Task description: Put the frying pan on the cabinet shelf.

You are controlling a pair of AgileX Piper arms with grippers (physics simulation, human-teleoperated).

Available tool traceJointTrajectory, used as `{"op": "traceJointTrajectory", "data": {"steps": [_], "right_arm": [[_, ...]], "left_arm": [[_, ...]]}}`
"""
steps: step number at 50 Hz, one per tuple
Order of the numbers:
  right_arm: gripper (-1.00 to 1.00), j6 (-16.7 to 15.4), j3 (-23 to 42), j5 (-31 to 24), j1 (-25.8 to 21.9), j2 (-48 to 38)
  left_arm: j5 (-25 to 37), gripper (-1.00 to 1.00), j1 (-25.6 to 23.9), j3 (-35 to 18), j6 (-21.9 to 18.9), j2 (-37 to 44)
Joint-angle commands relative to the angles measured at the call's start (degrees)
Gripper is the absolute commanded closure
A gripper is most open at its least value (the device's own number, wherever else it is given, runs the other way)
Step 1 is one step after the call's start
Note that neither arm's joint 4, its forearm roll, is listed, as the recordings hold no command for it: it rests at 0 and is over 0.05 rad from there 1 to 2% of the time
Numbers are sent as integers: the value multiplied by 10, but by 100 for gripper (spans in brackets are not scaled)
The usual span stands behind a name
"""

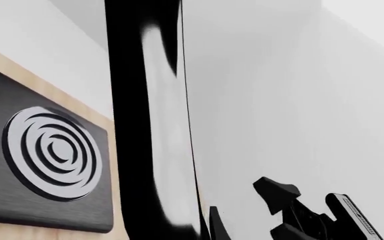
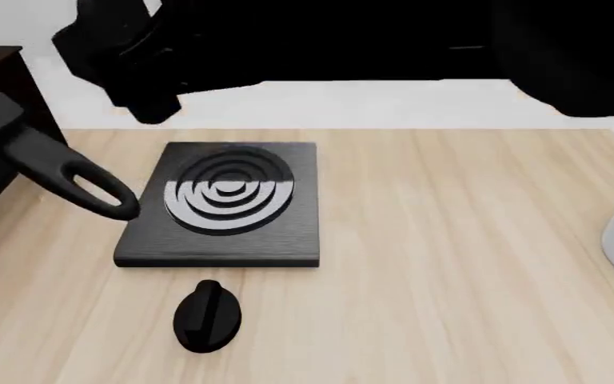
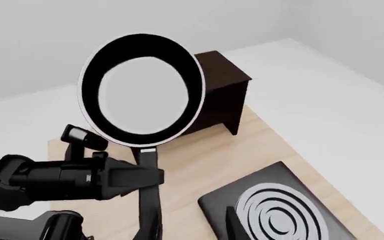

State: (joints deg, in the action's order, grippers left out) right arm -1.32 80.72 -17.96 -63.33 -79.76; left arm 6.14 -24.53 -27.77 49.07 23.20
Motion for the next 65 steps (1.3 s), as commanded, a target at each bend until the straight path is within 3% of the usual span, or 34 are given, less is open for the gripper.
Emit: {"op": "traceJointTrajectory", "data": {"steps": [1,5,13,21,27,30,35,45,49,50,51,53,54,58,61,65], "right_arm": [[-100,8,1,-13,72,37],[-100,-3,-2,-17,111,54],[-100,20,8,-32,164,61],[-100,-4,2,-27,221,72],[-100,-1,-8,-26,275,83],[-100,-24,-8,-24,287,80],[-100,1,-32,-29,313,89],[-100,19,-44,-20,374,103],[-100,51,-36,-4,395,120],[-100,62,-33,0,402,127],[-100,98,-14,-2,413,130],[-100,110,22,-8,414,128],[-100,78,52,-28,422,120],[-100,101,94,-34,466,129],[-100,72,135,-37,467,123],[-100,68,175,-55,464,111]], "left_arm": [[-8,100,10,-9,-22,-3],[-11,100,7,-6,-24,-1],[-21,100,7,4,-28,6],[-28,100,9,5,-17,6],[-30,100,10,8,-17,6],[-36,100,12,13,-14,9],[-42,100,7,15,-20,17],[-53,100,4,13,-27,28],[-54,100,7,15,-27,25],[-55,100,9,16,-26,24],[-56,100,13,17,-25,21],[-58,100,16,18,-25,20],[-60,100,22,19,-23,19],[-76,100,39,19,-18,27],[-83,100,46,21,-16,31],[-81,100,55,0,-20,48]]}}
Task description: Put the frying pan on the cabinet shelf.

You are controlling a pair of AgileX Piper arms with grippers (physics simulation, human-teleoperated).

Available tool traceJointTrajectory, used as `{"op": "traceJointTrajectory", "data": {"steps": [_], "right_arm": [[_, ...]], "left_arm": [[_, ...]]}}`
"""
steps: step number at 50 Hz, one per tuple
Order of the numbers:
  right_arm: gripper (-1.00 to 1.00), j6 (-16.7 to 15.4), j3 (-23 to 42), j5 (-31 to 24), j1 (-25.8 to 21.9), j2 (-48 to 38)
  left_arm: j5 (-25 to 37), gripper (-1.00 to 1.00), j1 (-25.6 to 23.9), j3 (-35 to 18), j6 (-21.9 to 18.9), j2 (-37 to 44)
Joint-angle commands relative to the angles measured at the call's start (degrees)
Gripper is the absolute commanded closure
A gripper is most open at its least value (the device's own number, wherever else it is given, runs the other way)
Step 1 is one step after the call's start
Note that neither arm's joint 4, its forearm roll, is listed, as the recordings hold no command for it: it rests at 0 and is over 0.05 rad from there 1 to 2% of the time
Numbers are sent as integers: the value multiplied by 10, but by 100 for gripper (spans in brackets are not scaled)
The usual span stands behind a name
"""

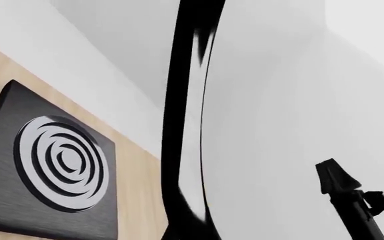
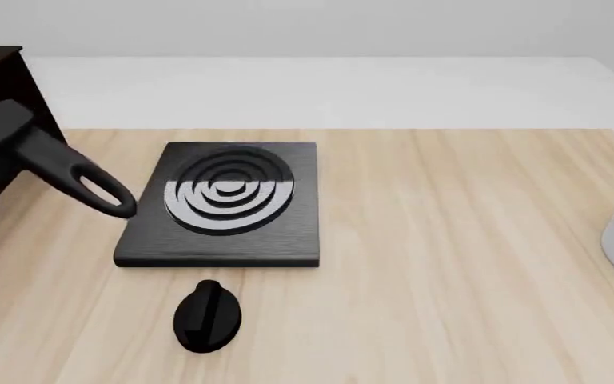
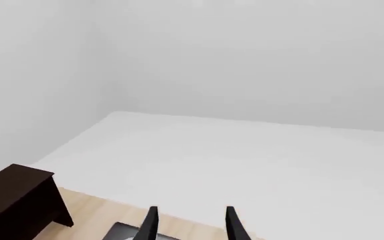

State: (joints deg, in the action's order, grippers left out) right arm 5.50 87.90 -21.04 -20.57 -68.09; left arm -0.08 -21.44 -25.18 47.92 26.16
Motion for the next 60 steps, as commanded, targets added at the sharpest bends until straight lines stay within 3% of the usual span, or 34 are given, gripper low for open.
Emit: {"op": "traceJointTrajectory", "data": {"steps": [1,3,18,27,32,46,49,54,57,60], "right_arm": [[-100,-2,104,-24,39,-4],[-100,0,116,-49,38,-23],[-100,-7,-17,13,9,6],[-100,-11,-31,24,5,5],[-100,-2,-33,27,7,2],[-100,-5,-31,31,3,-9],[-100,-4,-32,31,4,-12],[-100,-3,-30,32,3,-15],[-100,-2,-30,33,1,-17],[-100,-3,-30,33,-2,-18]], "left_arm": [[-18,100,25,-30,-8,21],[-21,100,28,-40,-7,31],[-57,100,85,-115,20,122],[-94,100,116,-158,61,198],[-157,100,125,-141,130,246],[-211,100,180,-171,171,328],[-198,100,195,-196,145,337],[-227,100,207,-201,174,371],[-266,100,206,-184,219,391],[-270,100,186,-188,209,380]]}}
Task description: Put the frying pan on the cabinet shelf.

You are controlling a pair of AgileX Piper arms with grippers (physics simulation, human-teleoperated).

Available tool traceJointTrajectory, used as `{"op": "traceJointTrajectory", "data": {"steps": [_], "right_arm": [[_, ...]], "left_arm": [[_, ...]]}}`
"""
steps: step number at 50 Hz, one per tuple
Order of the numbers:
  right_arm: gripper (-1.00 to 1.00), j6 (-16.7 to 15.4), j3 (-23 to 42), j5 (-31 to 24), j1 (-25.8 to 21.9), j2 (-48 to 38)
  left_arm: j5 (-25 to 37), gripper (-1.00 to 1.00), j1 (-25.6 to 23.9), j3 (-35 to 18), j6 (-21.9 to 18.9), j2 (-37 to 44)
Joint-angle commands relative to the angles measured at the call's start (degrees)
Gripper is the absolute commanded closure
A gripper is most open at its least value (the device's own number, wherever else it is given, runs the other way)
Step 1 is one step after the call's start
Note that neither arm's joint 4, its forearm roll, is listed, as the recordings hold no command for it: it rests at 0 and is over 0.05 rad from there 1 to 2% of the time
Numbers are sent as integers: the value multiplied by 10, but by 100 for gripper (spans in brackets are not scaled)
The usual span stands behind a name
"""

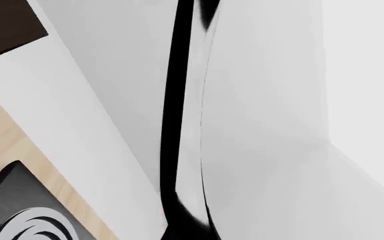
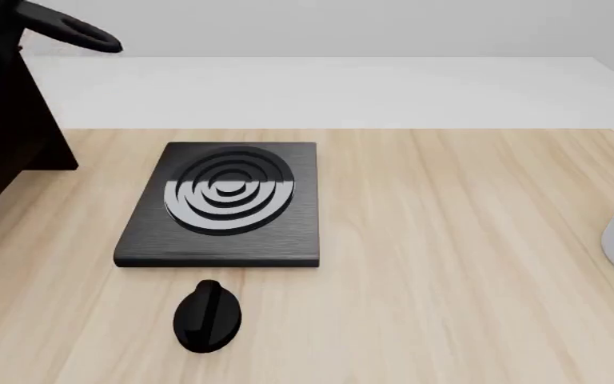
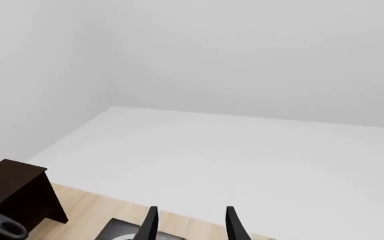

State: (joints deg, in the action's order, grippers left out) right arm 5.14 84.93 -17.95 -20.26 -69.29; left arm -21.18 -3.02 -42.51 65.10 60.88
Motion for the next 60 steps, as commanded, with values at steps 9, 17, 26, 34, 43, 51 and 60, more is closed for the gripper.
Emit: {"op": "traceJointTrajectory", "data": {"steps": [9,17,26,34,43,51,60], "right_arm": [[-100,-4,2,1,5,-9],[-100,-4,4,1,5,-9],[-100,-3,3,0,4,-15],[-100,-7,6,3,0,-21],[-100,-1,11,0,-4,-24],[-100,3,10,-3,-2,-24],[-100,4,10,-3,-3,-23]], "left_arm": [[-154,100,55,13,122,80],[-211,100,98,19,178,127],[-237,100,118,14,202,153],[-230,100,125,0,196,170],[-248,100,134,-7,216,199],[-281,100,150,15,223,225],[-308,100,155,33,237,243]]}}
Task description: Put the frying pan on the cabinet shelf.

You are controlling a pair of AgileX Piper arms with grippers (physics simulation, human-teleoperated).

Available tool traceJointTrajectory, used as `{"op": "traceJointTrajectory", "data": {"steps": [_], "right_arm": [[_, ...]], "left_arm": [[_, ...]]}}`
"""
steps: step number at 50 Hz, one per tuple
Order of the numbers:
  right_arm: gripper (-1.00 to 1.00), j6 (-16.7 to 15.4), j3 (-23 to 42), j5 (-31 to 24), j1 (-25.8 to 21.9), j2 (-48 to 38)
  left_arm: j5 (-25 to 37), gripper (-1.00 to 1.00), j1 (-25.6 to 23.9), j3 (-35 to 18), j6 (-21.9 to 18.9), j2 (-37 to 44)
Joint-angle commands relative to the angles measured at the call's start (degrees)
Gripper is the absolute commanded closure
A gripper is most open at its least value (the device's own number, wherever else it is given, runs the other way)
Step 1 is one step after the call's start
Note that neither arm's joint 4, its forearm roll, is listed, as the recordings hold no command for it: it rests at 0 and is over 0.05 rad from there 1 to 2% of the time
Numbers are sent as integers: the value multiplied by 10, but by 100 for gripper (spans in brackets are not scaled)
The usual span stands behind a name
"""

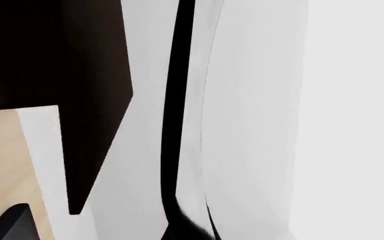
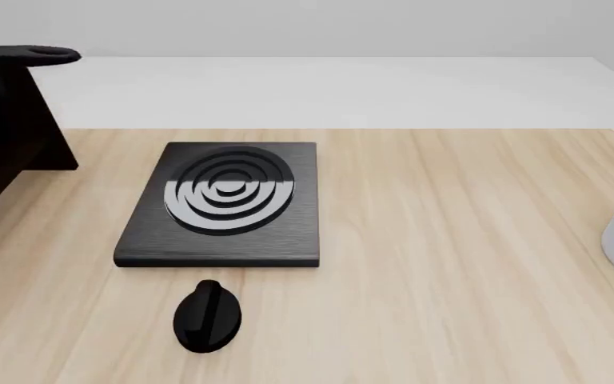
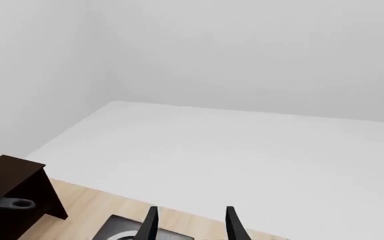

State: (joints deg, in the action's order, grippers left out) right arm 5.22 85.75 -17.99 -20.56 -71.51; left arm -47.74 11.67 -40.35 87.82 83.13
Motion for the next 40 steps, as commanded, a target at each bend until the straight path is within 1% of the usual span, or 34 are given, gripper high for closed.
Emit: {"op": "traceJointTrajectory", "data": {"steps": [1,2,4,10,25,27,29,33,40], "right_arm": [[-100,4,3,-4,1,-1],[-100,7,4,-5,-1,-3],[-100,3,4,-5,-3,-5],[-100,5,8,-8,-2,-7],[-100,3,9,-10,-4,-8],[-100,3,9,-9,-4,-9],[-100,2,9,-8,-3,-8],[-100,1,8,-9,-4,-8],[-100,2,4,-7,-3,-7]], "left_arm": [[-43,100,10,11,9,24],[-39,100,12,10,2,25],[-46,100,12,14,5,28],[-63,100,18,20,11,39],[-80,100,25,35,16,49],[-81,100,27,36,18,51],[-66,100,37,31,8,49],[-81,100,40,36,19,60],[-97,100,42,43,20,77]]}}
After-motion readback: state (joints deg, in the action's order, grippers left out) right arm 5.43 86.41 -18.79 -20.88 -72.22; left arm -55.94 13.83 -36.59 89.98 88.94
